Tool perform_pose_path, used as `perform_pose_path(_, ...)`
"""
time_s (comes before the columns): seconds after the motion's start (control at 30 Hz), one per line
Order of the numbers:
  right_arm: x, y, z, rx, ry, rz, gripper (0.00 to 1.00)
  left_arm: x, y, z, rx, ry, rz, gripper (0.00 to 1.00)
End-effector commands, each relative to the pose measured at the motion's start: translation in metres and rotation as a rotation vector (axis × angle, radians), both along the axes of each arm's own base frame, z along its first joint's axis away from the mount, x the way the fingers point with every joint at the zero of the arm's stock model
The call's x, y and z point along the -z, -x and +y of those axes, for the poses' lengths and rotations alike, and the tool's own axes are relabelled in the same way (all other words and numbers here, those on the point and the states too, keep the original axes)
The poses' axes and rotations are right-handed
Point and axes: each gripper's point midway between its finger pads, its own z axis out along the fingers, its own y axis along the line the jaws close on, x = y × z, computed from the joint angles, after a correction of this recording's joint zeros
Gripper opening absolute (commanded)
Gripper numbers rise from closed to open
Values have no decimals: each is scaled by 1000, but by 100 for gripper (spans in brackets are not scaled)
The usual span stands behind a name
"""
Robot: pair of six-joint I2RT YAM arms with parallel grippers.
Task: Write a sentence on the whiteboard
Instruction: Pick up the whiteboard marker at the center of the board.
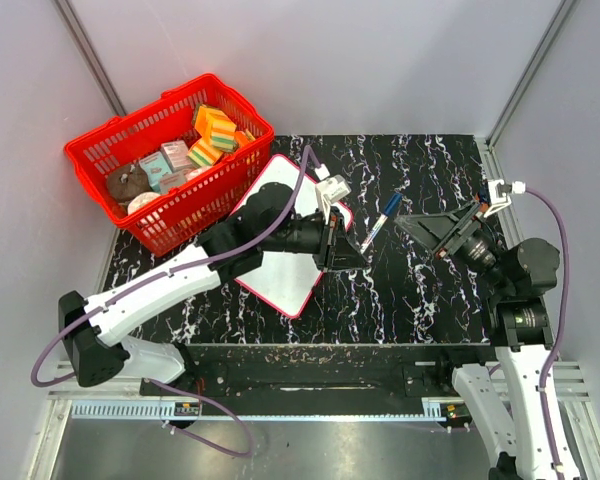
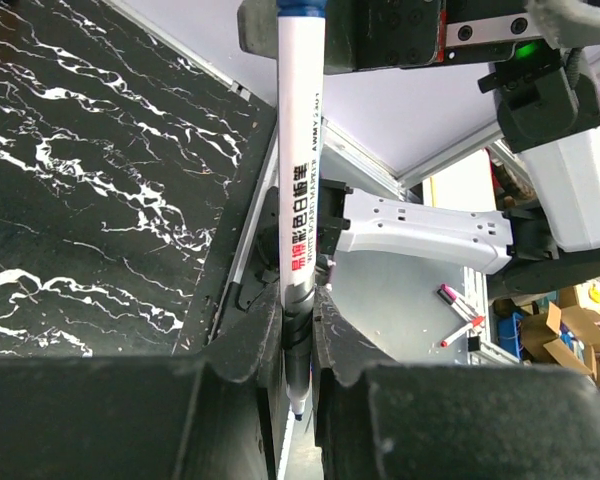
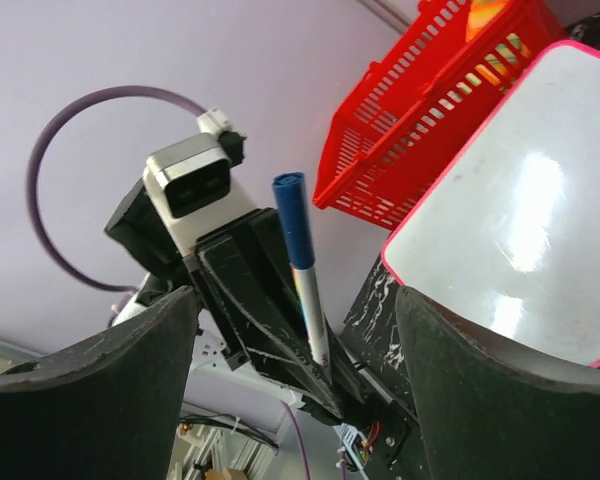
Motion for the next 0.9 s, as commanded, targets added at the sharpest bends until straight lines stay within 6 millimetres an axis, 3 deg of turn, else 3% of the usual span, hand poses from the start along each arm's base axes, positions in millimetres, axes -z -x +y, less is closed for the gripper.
perform_pose_path(0.0,-17,17,12,-111,-16,-112,83,-40,6,5,43,128,-23,0)
perform_pose_path(0.23,0,-2,23,-144,17,-113,76,-52,-5,20,8,143,-5,0)
perform_pose_path(0.3,-6,-8,25,-150,40,-134,75,-48,-25,35,-81,111,17,0)
perform_pose_path(0.33,1,-19,26,-147,67,-112,75,-52,-29,44,-117,116,13,0)
perform_pose_path(0.37,0,-23,26,-142,77,-112,75,-49,-46,57,-179,109,22,0)
perform_pose_path(0.43,0,-39,28,-133,97,-107,76,-55,-51,75,-221,125,34,0)
perform_pose_path(0.6,-1,-69,34,-141,128,-100,82,-56,-67,113,-307,103,28,0)
perform_pose_path(0.67,8,-86,38,-128,161,-73,90,-57,-69,123,-330,96,31,0)
perform_pose_path(0.7,0,-88,43,-129,173,-95,92,-55,-68,127,-334,84,35,0)
perform_pose_path(0.73,9,-97,48,-133,204,-82,93,-55,-69,129,-341,80,35,0)
perform_pose_path(0.87,5,-106,76,-166,236,-109,100,-51,-71,142,-374,63,41,0)
